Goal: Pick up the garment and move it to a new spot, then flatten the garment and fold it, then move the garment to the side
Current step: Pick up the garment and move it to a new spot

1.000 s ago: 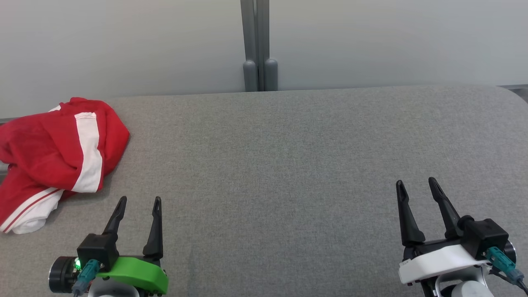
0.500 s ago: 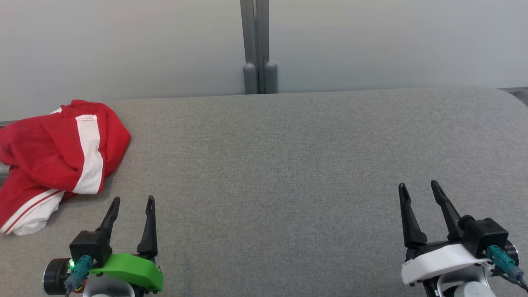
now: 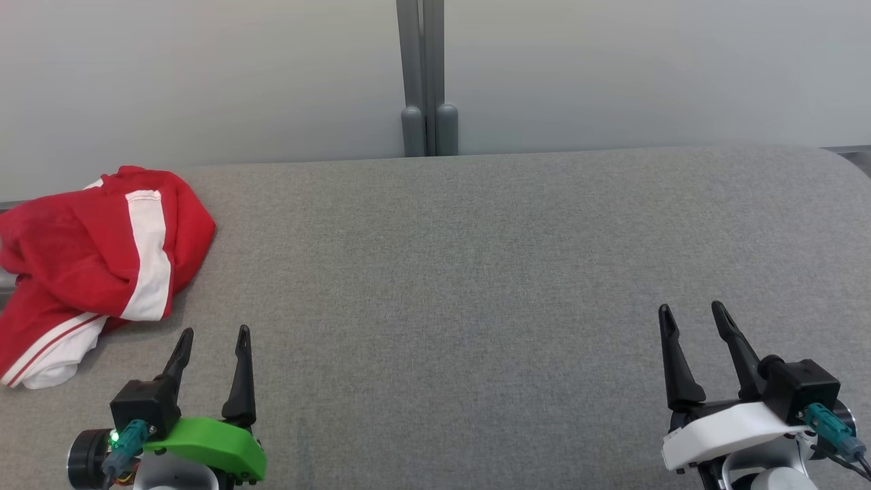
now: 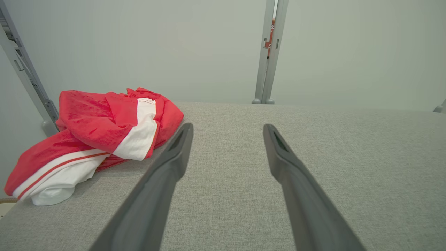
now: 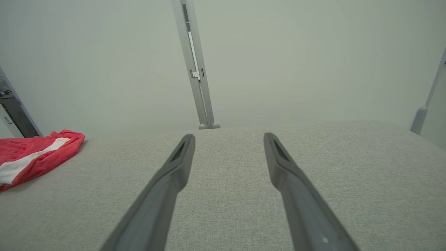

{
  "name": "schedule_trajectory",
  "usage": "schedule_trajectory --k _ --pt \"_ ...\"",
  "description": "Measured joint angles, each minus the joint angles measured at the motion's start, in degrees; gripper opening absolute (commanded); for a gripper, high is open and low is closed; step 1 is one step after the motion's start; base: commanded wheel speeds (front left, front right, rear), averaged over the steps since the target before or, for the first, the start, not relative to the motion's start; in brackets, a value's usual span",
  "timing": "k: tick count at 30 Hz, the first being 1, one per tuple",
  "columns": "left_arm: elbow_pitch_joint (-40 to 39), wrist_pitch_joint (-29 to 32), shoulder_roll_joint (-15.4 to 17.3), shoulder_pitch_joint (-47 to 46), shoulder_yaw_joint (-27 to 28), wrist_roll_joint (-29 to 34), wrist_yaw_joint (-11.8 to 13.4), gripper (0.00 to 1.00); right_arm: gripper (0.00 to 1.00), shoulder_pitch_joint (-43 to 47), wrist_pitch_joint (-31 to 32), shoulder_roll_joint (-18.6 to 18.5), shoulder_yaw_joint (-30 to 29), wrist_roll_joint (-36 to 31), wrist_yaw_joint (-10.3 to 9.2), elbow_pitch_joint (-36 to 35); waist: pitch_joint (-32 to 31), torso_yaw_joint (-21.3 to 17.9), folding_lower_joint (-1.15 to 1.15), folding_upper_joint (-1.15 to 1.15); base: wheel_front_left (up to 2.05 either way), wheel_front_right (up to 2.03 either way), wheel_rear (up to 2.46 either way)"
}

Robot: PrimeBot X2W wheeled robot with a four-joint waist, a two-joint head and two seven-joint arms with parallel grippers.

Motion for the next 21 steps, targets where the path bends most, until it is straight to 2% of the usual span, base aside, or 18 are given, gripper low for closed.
schedule_trajectory --k 10,21 --pt "0.0 -0.25 0.41 0.01 -0.37 -0.37 0.24 1.0 1.0 0.4 0.16 0.14 -0.26 0.1 0.0 -0.14 0.14 0.55 0.0 0.0 0.0 0.0 0.0" --pt "-0.03 -0.47 1.48 -0.12 -0.52 -0.71 0.93 1.0 1.0 0.7 0.15 0.23 -0.22 0.6 0.0 0.46 0.1 4.44 0.0 0.0 0.0 0.0 0.0"
